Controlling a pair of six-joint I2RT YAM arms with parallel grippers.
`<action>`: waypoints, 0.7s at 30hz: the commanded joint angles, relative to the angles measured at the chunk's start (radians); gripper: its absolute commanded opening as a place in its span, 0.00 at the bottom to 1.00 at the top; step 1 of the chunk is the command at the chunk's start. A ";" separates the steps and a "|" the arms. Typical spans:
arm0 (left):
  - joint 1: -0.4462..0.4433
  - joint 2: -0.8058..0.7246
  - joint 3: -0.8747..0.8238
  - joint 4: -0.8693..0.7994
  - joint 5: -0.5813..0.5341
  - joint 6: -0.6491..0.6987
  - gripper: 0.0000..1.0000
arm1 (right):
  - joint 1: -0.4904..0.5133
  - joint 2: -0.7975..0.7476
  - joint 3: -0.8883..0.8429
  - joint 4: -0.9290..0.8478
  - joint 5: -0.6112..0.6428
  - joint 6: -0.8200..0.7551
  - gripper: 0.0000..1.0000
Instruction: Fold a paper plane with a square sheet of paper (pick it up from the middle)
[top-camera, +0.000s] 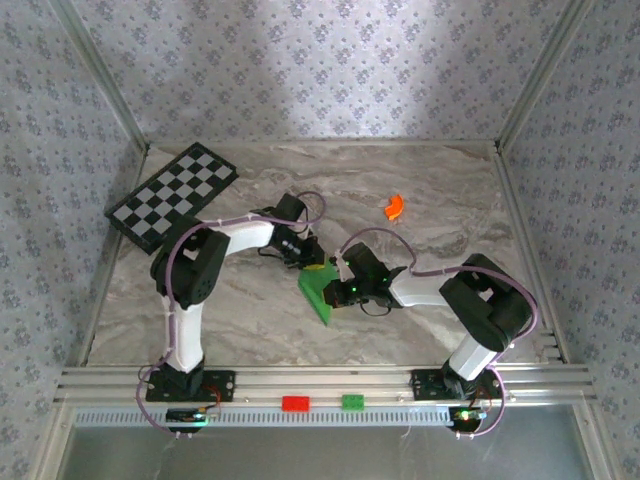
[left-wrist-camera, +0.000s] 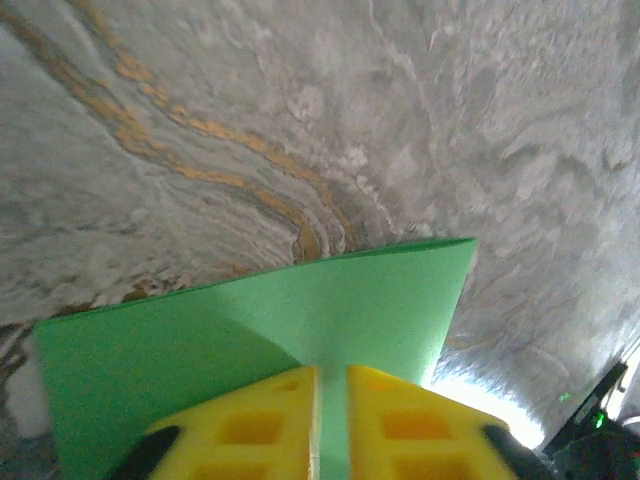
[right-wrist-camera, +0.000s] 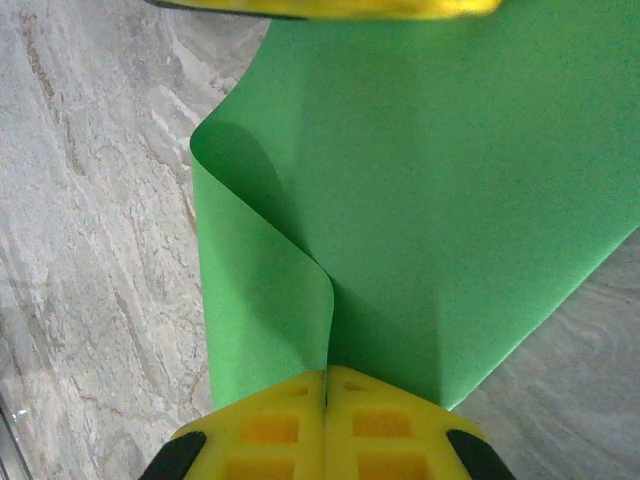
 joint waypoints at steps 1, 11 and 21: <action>0.011 -0.100 0.010 -0.006 -0.059 -0.028 0.25 | -0.008 0.020 0.005 -0.075 0.021 -0.036 0.00; 0.033 -0.348 -0.252 0.164 -0.023 -0.157 0.11 | -0.037 0.022 0.011 -0.099 -0.018 -0.073 0.00; -0.044 -0.436 -0.545 0.500 0.070 -0.365 0.03 | -0.041 0.026 -0.003 -0.098 -0.009 -0.075 0.00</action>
